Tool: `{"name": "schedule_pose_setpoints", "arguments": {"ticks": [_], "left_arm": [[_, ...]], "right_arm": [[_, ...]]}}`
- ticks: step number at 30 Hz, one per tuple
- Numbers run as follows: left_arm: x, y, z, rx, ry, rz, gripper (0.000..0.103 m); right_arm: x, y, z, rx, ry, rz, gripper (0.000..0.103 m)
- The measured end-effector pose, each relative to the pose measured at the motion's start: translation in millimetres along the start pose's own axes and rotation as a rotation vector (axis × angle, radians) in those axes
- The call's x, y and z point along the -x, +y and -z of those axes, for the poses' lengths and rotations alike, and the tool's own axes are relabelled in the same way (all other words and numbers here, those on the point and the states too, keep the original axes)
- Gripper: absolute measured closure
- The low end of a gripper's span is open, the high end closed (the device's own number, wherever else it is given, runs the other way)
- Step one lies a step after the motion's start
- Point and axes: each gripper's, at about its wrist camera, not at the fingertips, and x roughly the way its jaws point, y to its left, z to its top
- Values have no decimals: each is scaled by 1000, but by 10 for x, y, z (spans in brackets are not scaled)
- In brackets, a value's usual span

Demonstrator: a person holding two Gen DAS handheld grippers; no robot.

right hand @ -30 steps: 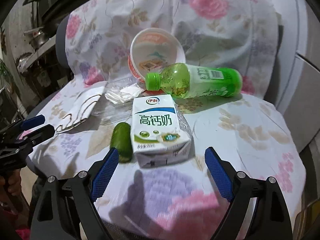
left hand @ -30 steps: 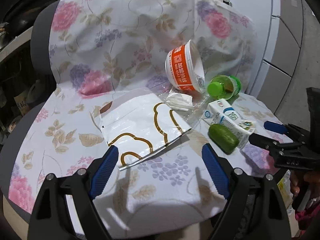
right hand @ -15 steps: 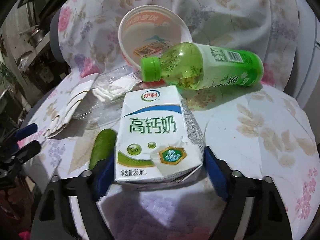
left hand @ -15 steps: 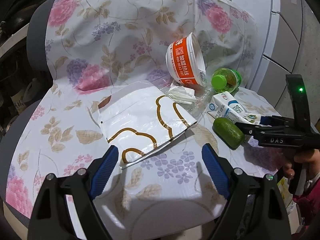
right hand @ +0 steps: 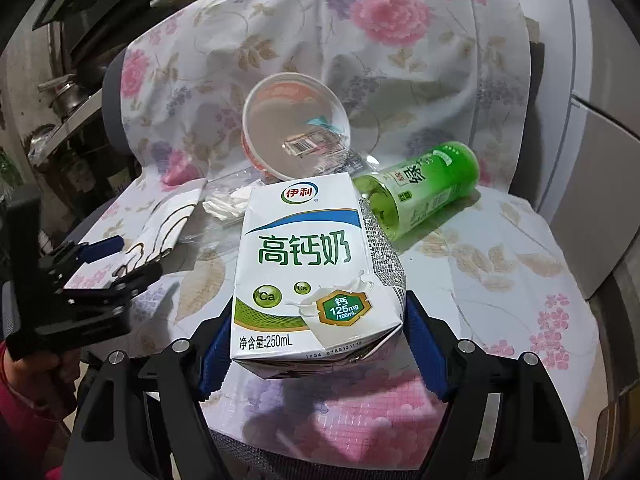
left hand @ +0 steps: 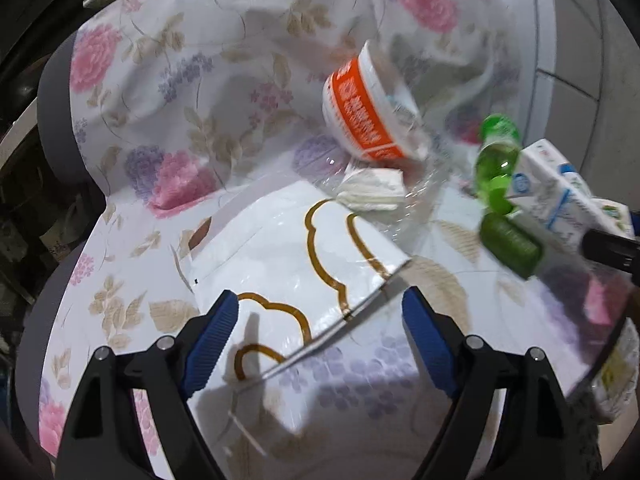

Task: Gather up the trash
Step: 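Grasp the white plastic bag with the left tool while the right tool grasps the milk carton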

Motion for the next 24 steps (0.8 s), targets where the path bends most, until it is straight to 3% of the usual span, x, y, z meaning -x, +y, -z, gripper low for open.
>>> {"name": "schedule_pose_setpoints", "arguments": {"ticks": [5, 7, 9, 10, 12, 14, 17, 24], "left_arm": [[-111, -14, -15, -11, 42, 5, 21], [-120, 1, -20, 5, 42, 10, 29], [-130, 52, -18, 45, 46, 34, 47], [-133, 66, -18, 51, 46, 36, 51], [-135, 93, -22, 48, 51, 21, 79], [-88, 149, -42, 78, 41, 50, 96], [110, 240, -68, 100, -17, 68, 102], [703, 434, -135, 185, -144, 153, 103]], "right_arm": [[-18, -107, -14, -45, -17, 8, 27], [-35, -111, 3, -45, -13, 9, 27], [-51, -133, 12, -54, -6, 9, 27], [-50, -142, 15, -59, -7, 7, 27], [-37, -170, 17, -80, -13, -5, 27], [9, -200, 16, -107, -31, -18, 27], [96, -219, 17, -120, -53, -27, 27], [217, -142, -4, -83, -82, 33, 27]]}}
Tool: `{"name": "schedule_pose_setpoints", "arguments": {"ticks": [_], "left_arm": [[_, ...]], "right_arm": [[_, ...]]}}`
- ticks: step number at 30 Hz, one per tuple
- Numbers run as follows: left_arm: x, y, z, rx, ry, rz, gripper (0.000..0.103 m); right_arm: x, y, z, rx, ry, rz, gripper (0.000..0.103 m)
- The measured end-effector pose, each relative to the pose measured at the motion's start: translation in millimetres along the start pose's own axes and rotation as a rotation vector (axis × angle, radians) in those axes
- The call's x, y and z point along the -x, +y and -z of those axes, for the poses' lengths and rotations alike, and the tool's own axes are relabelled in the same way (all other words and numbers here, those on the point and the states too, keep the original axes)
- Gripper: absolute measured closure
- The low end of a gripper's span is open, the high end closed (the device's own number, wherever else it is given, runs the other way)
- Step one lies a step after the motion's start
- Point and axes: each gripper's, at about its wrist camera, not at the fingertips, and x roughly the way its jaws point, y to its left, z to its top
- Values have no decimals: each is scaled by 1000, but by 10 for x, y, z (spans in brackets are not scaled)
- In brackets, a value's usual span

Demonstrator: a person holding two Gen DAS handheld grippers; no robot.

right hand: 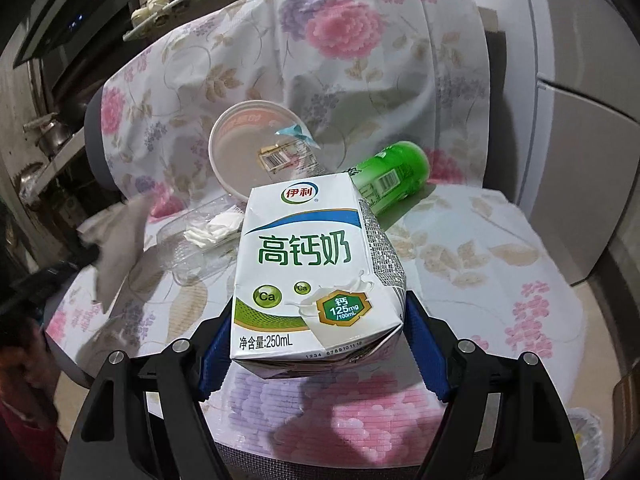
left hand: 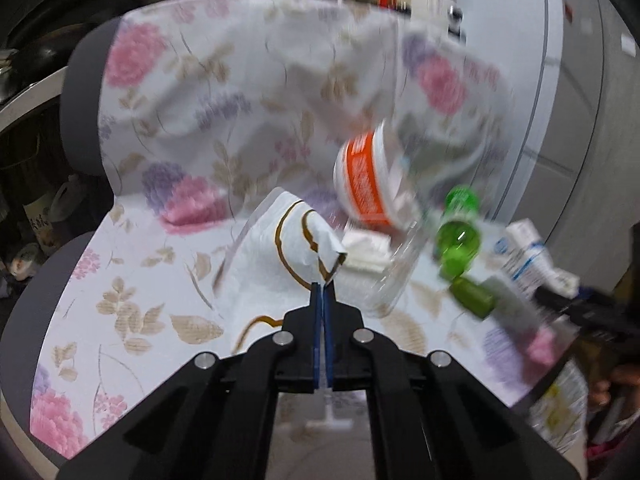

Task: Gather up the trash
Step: 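Grasp the white plastic bag with the left tool while the right tool grasps the milk carton, then carry the plastic bag and milk carton over the bin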

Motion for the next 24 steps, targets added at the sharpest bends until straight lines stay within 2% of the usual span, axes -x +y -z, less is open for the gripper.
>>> {"name": "schedule_pose_setpoints", "arguments": {"ticks": [8, 14, 19, 24], "left_arm": [[441, -300, -51, -17, -89, 83, 103], [728, -527, -99, -38, -142, 236, 103], [786, -883, -55, -110, -166, 310, 103], [701, -1318, 53, -155, -144, 422, 103]], "right_arm": [[250, 52, -107, 16, -56, 32, 27], [488, 12, -124, -2, -98, 56, 27], [755, -101, -49, -21, -132, 104, 27], [1126, -369, 187, -71, -147, 187, 27]]}}
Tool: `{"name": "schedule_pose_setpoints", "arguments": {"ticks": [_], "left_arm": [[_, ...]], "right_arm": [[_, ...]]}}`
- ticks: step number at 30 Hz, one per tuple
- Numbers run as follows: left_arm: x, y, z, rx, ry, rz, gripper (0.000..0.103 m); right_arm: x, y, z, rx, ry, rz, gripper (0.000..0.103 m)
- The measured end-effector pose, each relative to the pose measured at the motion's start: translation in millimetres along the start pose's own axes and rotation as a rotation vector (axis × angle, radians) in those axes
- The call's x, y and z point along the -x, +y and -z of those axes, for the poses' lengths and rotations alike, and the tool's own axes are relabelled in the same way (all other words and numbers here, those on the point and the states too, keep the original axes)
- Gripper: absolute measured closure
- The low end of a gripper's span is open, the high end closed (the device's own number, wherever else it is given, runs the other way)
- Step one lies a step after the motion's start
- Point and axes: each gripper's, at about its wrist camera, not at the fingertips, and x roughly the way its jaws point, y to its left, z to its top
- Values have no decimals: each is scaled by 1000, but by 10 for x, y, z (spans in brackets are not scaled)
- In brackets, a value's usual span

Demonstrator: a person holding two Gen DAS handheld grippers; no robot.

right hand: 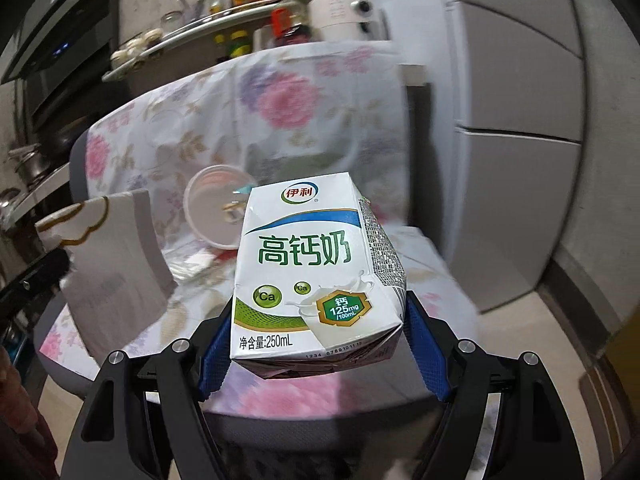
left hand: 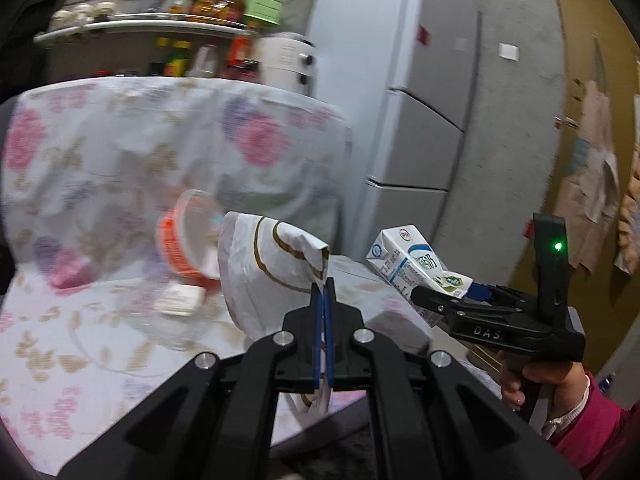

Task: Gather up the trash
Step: 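Carry the plastic bag and milk carton over the bin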

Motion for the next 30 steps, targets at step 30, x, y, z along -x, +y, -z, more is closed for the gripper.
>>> {"name": "schedule_pose_setpoints", "arguments": {"ticks": [30], "left_arm": [[-1350, -2204, 871, -267, 272, 577, 103]], "right_arm": [[857, -1924, 1446, -311, 125, 474, 26]]}}
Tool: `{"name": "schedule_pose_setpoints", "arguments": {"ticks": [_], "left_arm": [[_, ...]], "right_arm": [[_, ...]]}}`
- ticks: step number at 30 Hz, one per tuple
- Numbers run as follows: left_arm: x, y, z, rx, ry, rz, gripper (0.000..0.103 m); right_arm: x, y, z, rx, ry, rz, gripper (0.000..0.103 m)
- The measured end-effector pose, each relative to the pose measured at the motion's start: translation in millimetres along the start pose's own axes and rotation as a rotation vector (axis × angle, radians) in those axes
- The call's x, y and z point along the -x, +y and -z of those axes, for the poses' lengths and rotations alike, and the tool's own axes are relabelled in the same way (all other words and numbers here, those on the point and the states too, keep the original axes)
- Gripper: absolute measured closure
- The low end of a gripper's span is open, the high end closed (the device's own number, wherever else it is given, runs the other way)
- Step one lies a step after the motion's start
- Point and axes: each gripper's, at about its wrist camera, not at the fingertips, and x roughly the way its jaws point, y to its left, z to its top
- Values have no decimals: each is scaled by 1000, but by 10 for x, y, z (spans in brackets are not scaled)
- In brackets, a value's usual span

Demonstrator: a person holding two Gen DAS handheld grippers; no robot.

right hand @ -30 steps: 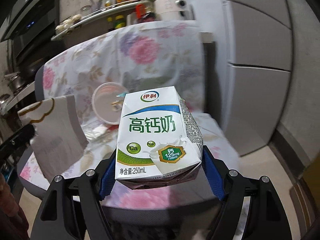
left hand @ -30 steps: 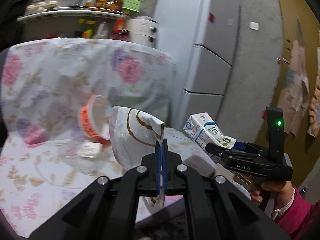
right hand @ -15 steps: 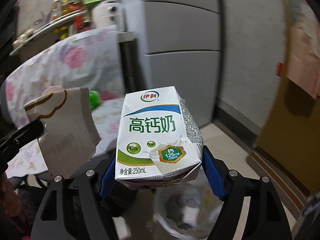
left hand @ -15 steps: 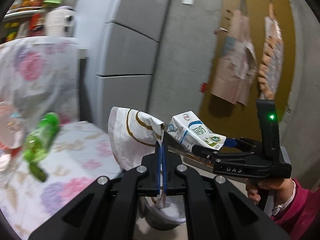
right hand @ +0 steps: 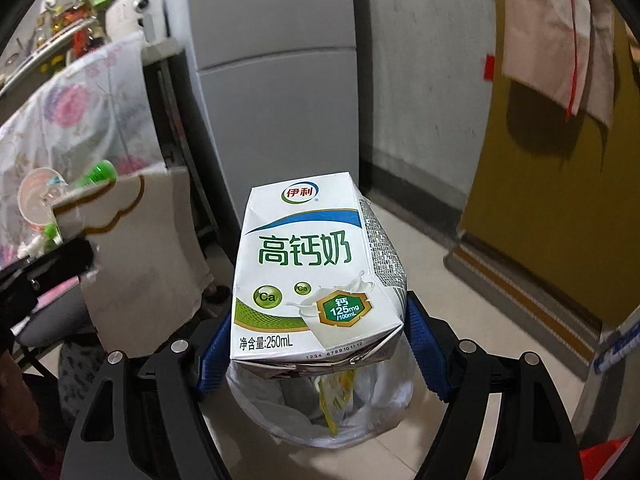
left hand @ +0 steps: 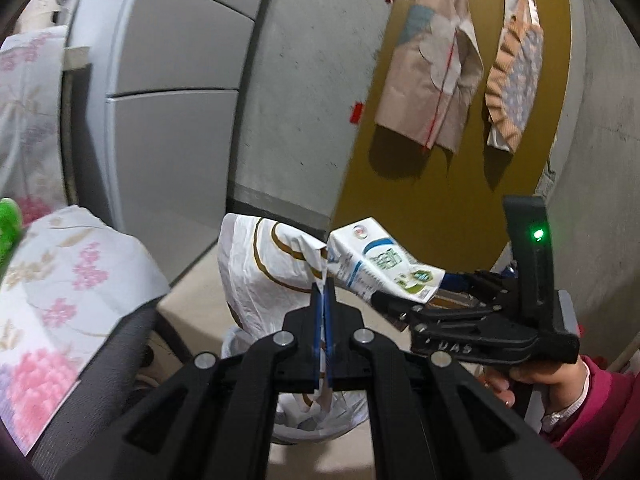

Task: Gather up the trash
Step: 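Carry the plastic bag and milk carton over the bin, then open both tools to drop the bag and carton into the bin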

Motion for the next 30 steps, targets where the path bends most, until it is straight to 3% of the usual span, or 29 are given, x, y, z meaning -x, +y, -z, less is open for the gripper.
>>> {"name": "schedule_pose_setpoints", "arguments": {"ticks": [7, 8, 11, 15, 22, 30], "left_arm": [[-353, 72, -38, 6, 43, 2, 102], [-387, 87, -55, 15, 50, 6, 96], [-415, 163, -75, 38, 40, -21, 54], [-365, 249, -87, 52, 35, -49, 54], [-15, 470, -61, 97, 5, -163, 54], [663, 631, 69, 121, -52, -327, 54]], "right_arm": [[-330, -226, 113, -61, 63, 11, 22], [-361, -249, 125, -70, 71, 17, 22], [-425, -338, 143, -107, 89, 15, 19], [-394, -376, 119, -129, 80, 13, 19], [-114, -250, -86, -126, -15, 4, 19], [346, 378, -387, -15, -139, -82, 19]]}}
